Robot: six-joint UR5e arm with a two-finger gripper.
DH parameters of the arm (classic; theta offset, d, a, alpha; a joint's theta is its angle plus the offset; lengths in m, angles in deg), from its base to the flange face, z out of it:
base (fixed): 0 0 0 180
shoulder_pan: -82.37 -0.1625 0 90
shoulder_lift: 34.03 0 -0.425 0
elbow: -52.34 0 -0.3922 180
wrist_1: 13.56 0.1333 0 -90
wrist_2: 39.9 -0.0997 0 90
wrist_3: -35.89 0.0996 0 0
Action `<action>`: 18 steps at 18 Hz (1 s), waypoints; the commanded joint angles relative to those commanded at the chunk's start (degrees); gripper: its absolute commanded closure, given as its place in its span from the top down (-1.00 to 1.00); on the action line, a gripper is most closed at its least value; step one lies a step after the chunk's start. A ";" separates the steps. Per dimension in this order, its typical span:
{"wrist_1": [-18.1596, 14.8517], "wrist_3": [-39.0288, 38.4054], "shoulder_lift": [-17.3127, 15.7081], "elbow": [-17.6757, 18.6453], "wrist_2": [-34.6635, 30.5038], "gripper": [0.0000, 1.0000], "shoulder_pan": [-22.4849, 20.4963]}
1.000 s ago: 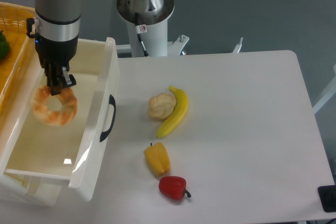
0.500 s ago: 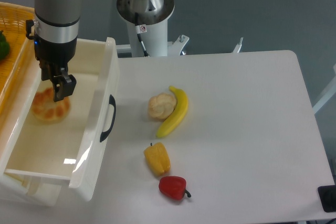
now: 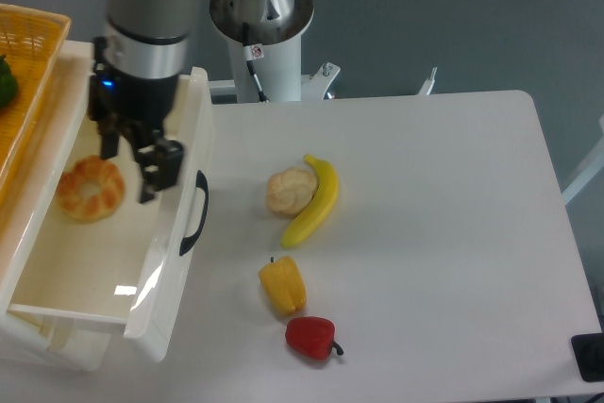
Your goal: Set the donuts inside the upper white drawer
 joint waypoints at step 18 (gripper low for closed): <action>0.44 20.47 3.43 6.85 -8.15 1.00 -18.82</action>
